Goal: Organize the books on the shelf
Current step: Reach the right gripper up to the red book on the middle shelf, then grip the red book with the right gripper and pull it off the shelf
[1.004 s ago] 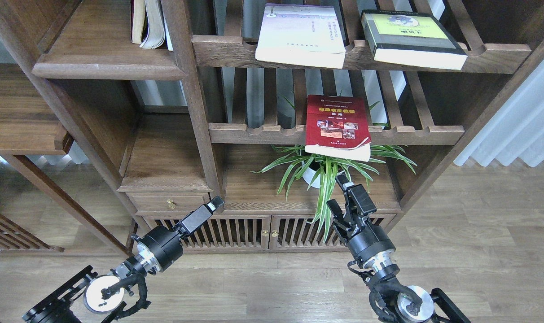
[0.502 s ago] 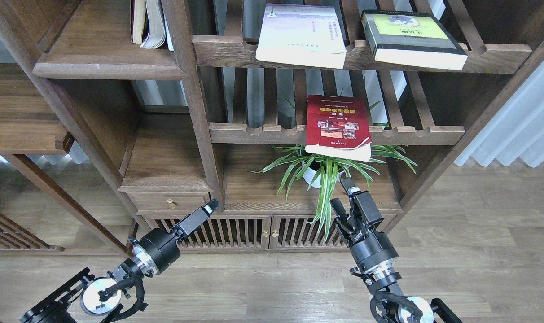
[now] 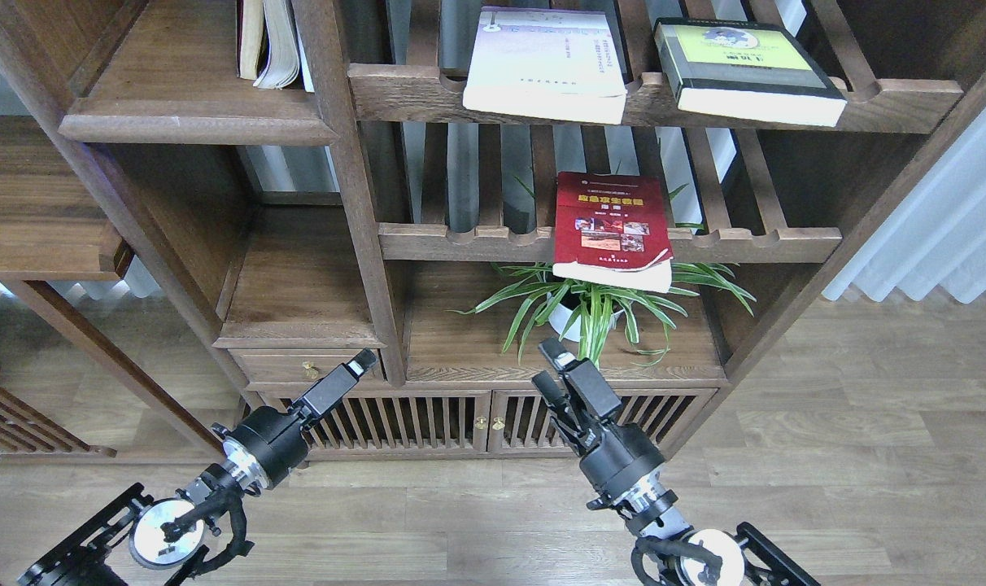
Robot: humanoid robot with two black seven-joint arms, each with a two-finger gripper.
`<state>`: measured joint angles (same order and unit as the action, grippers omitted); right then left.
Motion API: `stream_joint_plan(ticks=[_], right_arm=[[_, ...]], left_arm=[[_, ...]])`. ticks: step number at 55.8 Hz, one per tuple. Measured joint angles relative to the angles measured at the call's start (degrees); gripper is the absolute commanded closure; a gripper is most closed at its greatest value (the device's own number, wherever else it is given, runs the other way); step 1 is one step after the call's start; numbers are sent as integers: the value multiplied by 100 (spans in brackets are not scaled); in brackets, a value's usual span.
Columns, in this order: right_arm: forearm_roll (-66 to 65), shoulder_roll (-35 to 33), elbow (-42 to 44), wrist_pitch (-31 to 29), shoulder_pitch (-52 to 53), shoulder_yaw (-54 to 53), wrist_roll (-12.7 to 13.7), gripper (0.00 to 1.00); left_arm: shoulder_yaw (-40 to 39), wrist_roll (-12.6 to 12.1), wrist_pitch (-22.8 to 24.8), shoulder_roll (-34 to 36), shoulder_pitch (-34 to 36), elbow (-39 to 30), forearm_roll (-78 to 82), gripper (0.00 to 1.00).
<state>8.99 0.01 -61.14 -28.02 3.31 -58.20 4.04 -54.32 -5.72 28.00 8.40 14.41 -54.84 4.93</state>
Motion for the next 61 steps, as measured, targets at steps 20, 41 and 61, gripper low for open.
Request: stream_joint_plan(ticks=[20, 41, 61], right_arm=[[938, -1, 493, 966, 1020, -35, -503, 1], [1202, -1, 540, 1272, 1191, -462, -554, 4], [1511, -1, 638, 2431, 1362, -937, -598, 18]], left_arm=[[-238, -9, 0, 224, -17, -9, 0, 0], [-278, -15, 0, 216, -17, -16, 0, 0], [-238, -14, 0, 196, -26, -9, 0, 0]])
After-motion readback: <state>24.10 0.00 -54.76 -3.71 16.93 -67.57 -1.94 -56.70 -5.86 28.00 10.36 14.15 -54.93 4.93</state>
